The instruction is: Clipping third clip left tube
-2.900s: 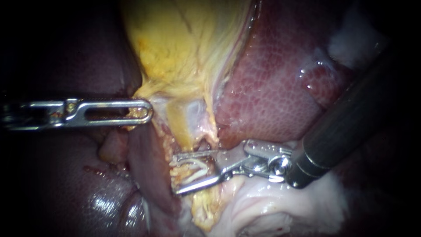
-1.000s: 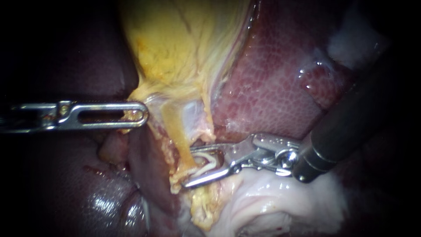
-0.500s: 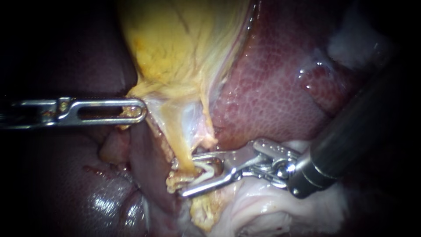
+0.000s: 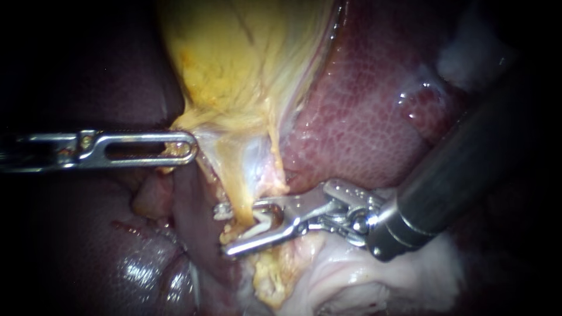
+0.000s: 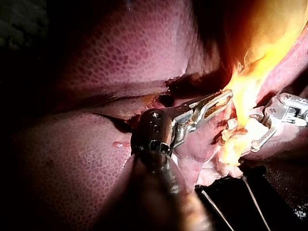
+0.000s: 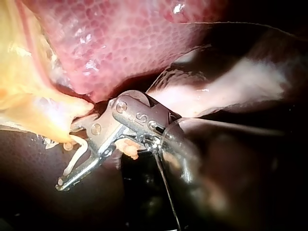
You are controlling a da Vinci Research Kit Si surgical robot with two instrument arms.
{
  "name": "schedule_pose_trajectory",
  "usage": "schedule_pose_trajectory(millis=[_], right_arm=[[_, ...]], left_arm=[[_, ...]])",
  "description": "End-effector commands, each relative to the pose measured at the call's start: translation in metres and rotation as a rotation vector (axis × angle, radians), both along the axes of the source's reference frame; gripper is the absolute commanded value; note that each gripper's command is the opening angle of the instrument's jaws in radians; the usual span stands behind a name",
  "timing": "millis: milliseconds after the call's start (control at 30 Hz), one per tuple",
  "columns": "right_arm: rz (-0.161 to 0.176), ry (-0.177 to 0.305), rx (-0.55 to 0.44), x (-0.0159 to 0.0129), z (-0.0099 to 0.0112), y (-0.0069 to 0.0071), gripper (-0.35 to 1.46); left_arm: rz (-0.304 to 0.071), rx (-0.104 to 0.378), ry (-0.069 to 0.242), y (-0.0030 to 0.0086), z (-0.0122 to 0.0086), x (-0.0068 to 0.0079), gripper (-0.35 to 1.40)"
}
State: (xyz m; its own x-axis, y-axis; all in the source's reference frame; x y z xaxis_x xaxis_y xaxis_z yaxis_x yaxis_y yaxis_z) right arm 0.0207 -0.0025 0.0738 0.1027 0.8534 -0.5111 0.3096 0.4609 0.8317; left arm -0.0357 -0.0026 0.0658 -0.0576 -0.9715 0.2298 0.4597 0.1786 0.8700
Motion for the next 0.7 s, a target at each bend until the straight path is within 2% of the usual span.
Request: schedule_pose_trajectory(millis=[33,200,367,400,467,500,533,700], right_arm=[[0.010,0.004,0.006,0.0000,-0.0003,0.0004,0.58],[0.028,0.007,0.022,-0.0002,-0.0013,0.0020,0.58],[0.029,0.007,0.022,-0.0002,-0.0012,0.0022,0.54],[0.025,0.008,0.027,-0.0004,-0.0010,0.0022,0.41],[-0.009,0.028,0.047,-0.0014,-0.0007,0.0018,-0.02],[-0.003,0.019,0.045,-0.0016,-0.0006,0.0016,-0.23],[-0.010,0.010,0.041,-0.0017,-0.0003,0.0016,-0.35],[-0.015,0.004,0.044,-0.0017,0.0003,0.0016,-0.35]], left_arm=[[0.000,0.000,0.001,0.0000,-0.0001,0.0000,-0.35],[0.000,0.000,0.001,0.0000,-0.0001,0.0000,-0.35],[0.000,0.000,0.001,0.0000,-0.0001,0.0000,-0.35],[0.000,0.000,0.001,0.0000,-0.0001,0.0000,-0.35],[0.000,0.000,0.001,0.0000,-0.0001,0.0000,-0.35],[0.000,0.000,0.001,0.0000,-0.0001,0.0000,-0.35],[0.000,0.000,0.001,0.0000,-0.0001,0.0000,-0.35],[0.000,0.000,0.001,0.0000,-0.0001,0.0000,-0.35]])
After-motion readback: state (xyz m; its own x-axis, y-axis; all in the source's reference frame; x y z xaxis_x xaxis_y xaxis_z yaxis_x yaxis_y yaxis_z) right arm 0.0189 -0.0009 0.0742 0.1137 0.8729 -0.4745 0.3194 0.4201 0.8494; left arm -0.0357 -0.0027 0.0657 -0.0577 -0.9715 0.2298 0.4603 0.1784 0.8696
